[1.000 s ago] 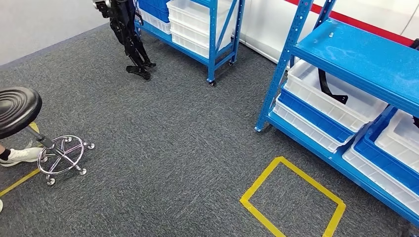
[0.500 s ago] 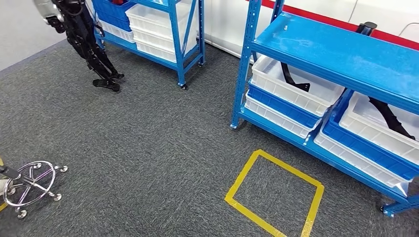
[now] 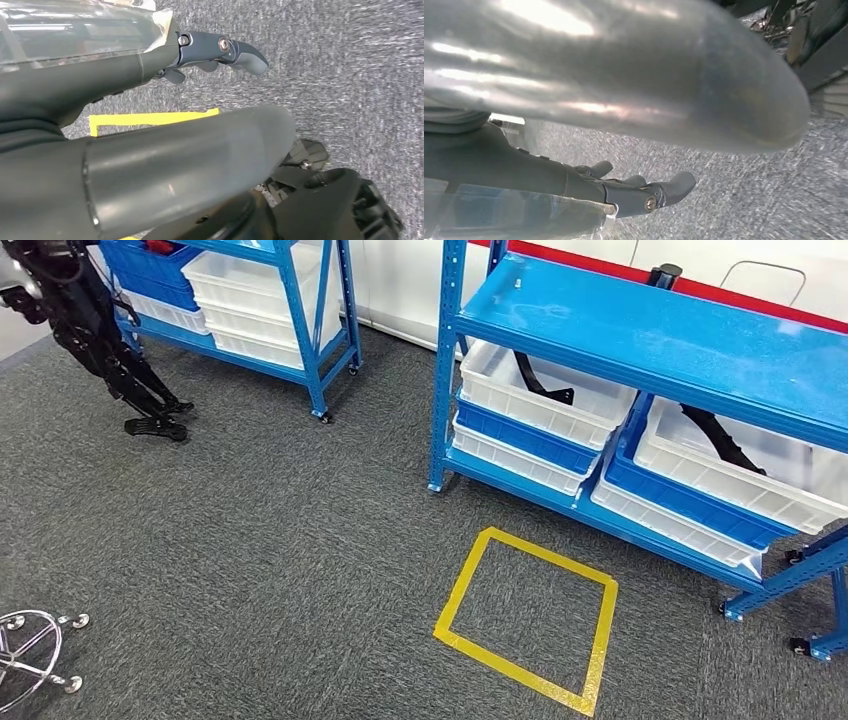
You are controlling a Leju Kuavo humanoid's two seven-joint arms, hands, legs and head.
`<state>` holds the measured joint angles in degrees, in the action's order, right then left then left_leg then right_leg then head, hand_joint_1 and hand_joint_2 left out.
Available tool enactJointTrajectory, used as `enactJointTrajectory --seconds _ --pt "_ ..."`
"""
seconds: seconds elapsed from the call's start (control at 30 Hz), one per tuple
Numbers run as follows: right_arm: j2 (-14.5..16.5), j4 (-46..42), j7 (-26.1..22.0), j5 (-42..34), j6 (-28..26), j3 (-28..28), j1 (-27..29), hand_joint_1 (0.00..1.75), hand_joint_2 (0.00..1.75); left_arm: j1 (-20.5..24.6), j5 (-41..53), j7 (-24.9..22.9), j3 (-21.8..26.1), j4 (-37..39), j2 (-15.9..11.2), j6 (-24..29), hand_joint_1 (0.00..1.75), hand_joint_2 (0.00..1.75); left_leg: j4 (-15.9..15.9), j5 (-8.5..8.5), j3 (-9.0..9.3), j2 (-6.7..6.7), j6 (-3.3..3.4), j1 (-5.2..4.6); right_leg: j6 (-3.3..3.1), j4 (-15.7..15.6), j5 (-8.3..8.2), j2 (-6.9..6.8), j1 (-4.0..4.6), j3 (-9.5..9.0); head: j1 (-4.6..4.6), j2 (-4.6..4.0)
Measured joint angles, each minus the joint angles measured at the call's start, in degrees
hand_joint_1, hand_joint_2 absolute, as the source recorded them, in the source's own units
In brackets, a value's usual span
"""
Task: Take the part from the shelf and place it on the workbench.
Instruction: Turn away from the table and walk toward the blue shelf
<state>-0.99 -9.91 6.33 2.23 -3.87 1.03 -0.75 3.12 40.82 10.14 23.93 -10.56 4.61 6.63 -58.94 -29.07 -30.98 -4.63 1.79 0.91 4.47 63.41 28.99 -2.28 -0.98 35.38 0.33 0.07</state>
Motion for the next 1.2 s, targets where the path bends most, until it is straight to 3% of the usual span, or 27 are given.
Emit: enactJointTrajectory --seconds 0.07,0.13,0.17,0.23,0.3,0.33,0.37,0.4,0.43,0.47,0.53,0.6,0.67,0.73,0.8,0.87,0.9,0.93,0.97,1.03,1.1,1.17,1.2 --pt "0.0 0.0 0.0 0.0 0.0 0.0 -0.1 0.0 0.0 0.0 0.0 0.0 0.0 0.0 0.0 0.0 0.0 0.0 0.0 -0.5 0.53 -0.98 -0.76 -0.29 -0.58 -4.5 -1.66 -1.6 0.28 -2.5 -0.09 0.0" --pt "0.0 0.0 0.0 0.1 -0.1 0.0 -0.1 0.0 0.0 0.1 0.0 0.0 0.0 0.0 -0.1 -0.1 0.0 0.0 0.2 -0.82 1.16 -1.94 -1.37 -0.27 -1.57 -4.7 -1.85 -0.7 0.54 -2.43 -0.28 0.0" --pt "0.1 0.0 0.0 0.1 -0.1 0.0 -0.1 0.0 0.0 0.3 0.0 0.0 0.0 0.0 -0.1 -0.1 0.0 0.0 0.1 -1.06 1.43 -1.78 -1.71 -0.09 -1.98 -4.8 -1.88 -0.14 0.26 -2.51 -0.37 0.0" --pt "0.1 0.0 -0.1 0.1 -0.1 0.0 -0.2 0.0 0.0 0.4 0.0 0.1 0.0 -0.1 -0.1 -0.3 0.0 0.0 -2.2 -2.86 0.85 0.54 -2.26 0.21 -2.96 -5.1 -2.02 1.02 -0.34 -2.81 -0.56 0.0" --pt "0.1 0.0 -0.1 0.1 -0.1 0.0 -0.3 0.0 0.0 0.3 0.0 0.1 0.0 -0.1 -0.2 -0.3 0.0 0.0 -9.1 -6.72 -2.39 3.58 -2.39 0.31 -3.62 -5.1 -2.12 2.23 -0.46 -2.87 -0.81 0.0" --pt "0.1 0.0 -0.1 0.1 -0.1 0.0 -0.3 0.0 0.0 0.1 0.0 0.1 0.0 -0.1 -0.2 -0.3 0.0 0.0 -13.0 -8.39 -4.38 4.23 -2.39 0.31 -3.79 -5.1 -2.14 2.98 -0.36 -2.83 -0.86 0.0" --pt "0.1 0.0 -0.1 0.1 -0.1 0.0 -0.3 0.0 0.0 0.0 0.0 0.1 0.0 0.0 -0.2 -0.3 0.0 0.0 -15.6 -9.03 -5.83 4.48 -2.39 0.31 -3.81 -5.0 -2.13 3.76 -0.27 -2.83 -0.87 0.0" --pt "0.1 0.0 -0.1 0.1 -0.1 0.0 -0.3 0.0 0.0 -0.1 0.0 0.1 0.0 0.0 -0.2 -0.3 0.0 0.0 -16.0 -8.37 -6.34 4.6 -2.35 0.33 -3.8 -5.0 -2.12 4.57 -0.23 -2.91 -0.88 0.0" --pt "0.1 0.0 -0.1 0.2 -0.1 0.0 -0.3 0.0 0.0 -0.2 0.0 0.1 0.0 0.0 -0.3 -0.3 0.0 0.0 -14.3 -6.64 -5.88 4.75 -2.3 0.38 -3.78 -5.0 -2.11 5.38 -0.24 -3.04 -0.89 0.0" --pt "0.1 0.0 -0.1 0.2 -0.1 0.0 -0.2 0.0 0.0 -0.2 0.0 0.1 0.0 0.0 -0.3 -0.3 0.0 0.0 -10.9 -4.24 -4.53 5.23 -2.24 0.49 -3.75 -4.9 -2.09 6.14 -0.27 -3.19 -0.9 0.0" --pt "0.2 0.0 -0.1 0.3 -0.1 0.0 -0.3 0.0 0.0 -0.1 0.0 -0.1 0.0 0.0 -0.3 -0.3 0.0 0.0 -3.8 -0.75 -1.73 7.8 -2.17 0.83 -3.44 -4.7 -1.98 7.49 -0.08 -3.16 -0.85 0.0" --pt "0.2 0.0 -0.1 0.3 -0.1 0.0 -0.4 0.0 0.0 -0.1 0.0 -0.4 0.0 0.0 -0.4 -0.3 0.0 0.0 -0.9 -0.02 -0.75 9.22 -1.9 0.73 -2.66 -4.7 -2.07 8.68 -0.01 -2.61 -0.79 0.0" --pt "0.1 0.0 -0.1 0.4 -0.1 0.0 -0.2 0.0 0.0 0.0 0.0 -0.6 0.0 0.0 -0.3 -0.3 0.0 0.0 -0.6 0.2 -0.65 8.04 -1.16 0.42 -1.7 -5.0 -2.35 9.69 -0.17 -2.05 -0.78 0.0" --pt "0.1 0.0 -0.1 0.5 -0.1 0.0 -0.1 0.0 0.0 0.2 0.0 -0.6 0.0 0.0 -0.3 -0.3 0.0 0.0 0.0 0.56 -0.45 6.69 -0.19 0.46 -1.42 -3.1 -1.4 7.6 -0.01 -0.86 -0.63 0.0" --pt "0.2 0.0 -0.2 0.6 -0.1 0.0 -0.3 0.0 0.0 0.2 0.1 -0.5 0.0 0.0 -0.4 -0.3 0.0 0.0 0.2 0.69 -0.36 5.1 0.46 0.33 -1.83 3.2 1.53 4.19 0.14 2.27 -0.38 0.0" --pt "0.2 0.0 -0.2 0.7 -0.1 0.0 -0.4 0.0 0.0 0.1 0.1 -0.5 0.0 0.0 -0.4 -0.3 0.0 0.0 0.2 0.57 -0.38 3.38 0.68 0.1 -1.87 10.3 4.16 3.12 0.07 5.85 -0.28 0.0" --pt "0.1 0.0 -0.2 0.7 -0.1 0.0 -0.4 0.0 0.0 0.1 0.1 -0.5 0.0 0.0 -0.4 -0.3 0.0 0.0 0.2 0.5 -0.34 2.55 0.69 0.05 -1.57 11.6 4.38 2.93 0.02 6.47 -0.27 0.0" --pt "0.1 0.0 -0.2 0.7 -0.1 0.0 -0.3 0.0 0.0 0.1 0.1 -0.5 0.0 0.0 -0.3 -0.3 0.0 0.0 0.2 0.42 -0.26 1.85 0.62 0.07 -1.08 10.2 3.56 2.67 -0.02 5.68 -0.24 0.0" --pt "0.1 0.0 -0.2 0.7 -0.1 0.0 -0.2 0.0 0.0 0.1 0.1 -0.5 0.0 0.0 -0.3 -0.3 0.0 0.0 0.2 0.31 -0.11 1.23 0.49 0.1 -0.56 6.7 2.12 2.11 -0.06 3.72 -0.22 0.0" --pt "0.0 0.0 -0.2 0.7 -0.1 0.0 -0.3 0.0 0.0 0.2 0.1 -0.5 0.0 0.0 -0.2 -0.3 0.0 0.0 0.2 -0.04 0.29 0.17 0.01 -0.09 -0.27 -1.6 -0.75 -0.44 0.1 -0.72 -0.08 0.0" --pt "0.0 0.0 -0.2 0.7 -0.1 0.0 -0.4 0.0 0.0 0.2 0.1 -0.4 0.0 0.0 -0.3 -0.3 0.0 0.0 0.2 -0.47 0.76 -0.74 -0.65 -0.43 -1.1 -4.9 -1.94 -1.79 0.44 -2.46 -0.08 0.0" --pt "0.0 0.0 -0.2 0.7 -0.1 0.0 -0.5 0.0 0.0 0.4 0.1 -0.4 0.0 0.0 -0.3 -0.3 0.0 0.0 0.3 -0.78 1.3 -1.55 -1.3 -0.42 -2.06 -4.9 -2.13 -0.7 0.45 -2.52 -0.16 0.0" --pt "0.1 0.0 -0.2 0.7 -0.1 0.0 -0.4 0.0 0.0 0.5 0.1 -0.4 -0.1 0.0 -0.3 -0.3 0.0 0.0 0.1 -1.12 1.45 -1.02 -1.65 -0.29 -2.43 -5.0 -2.21 -0.15 0.2 -2.57 -0.2 0.0"
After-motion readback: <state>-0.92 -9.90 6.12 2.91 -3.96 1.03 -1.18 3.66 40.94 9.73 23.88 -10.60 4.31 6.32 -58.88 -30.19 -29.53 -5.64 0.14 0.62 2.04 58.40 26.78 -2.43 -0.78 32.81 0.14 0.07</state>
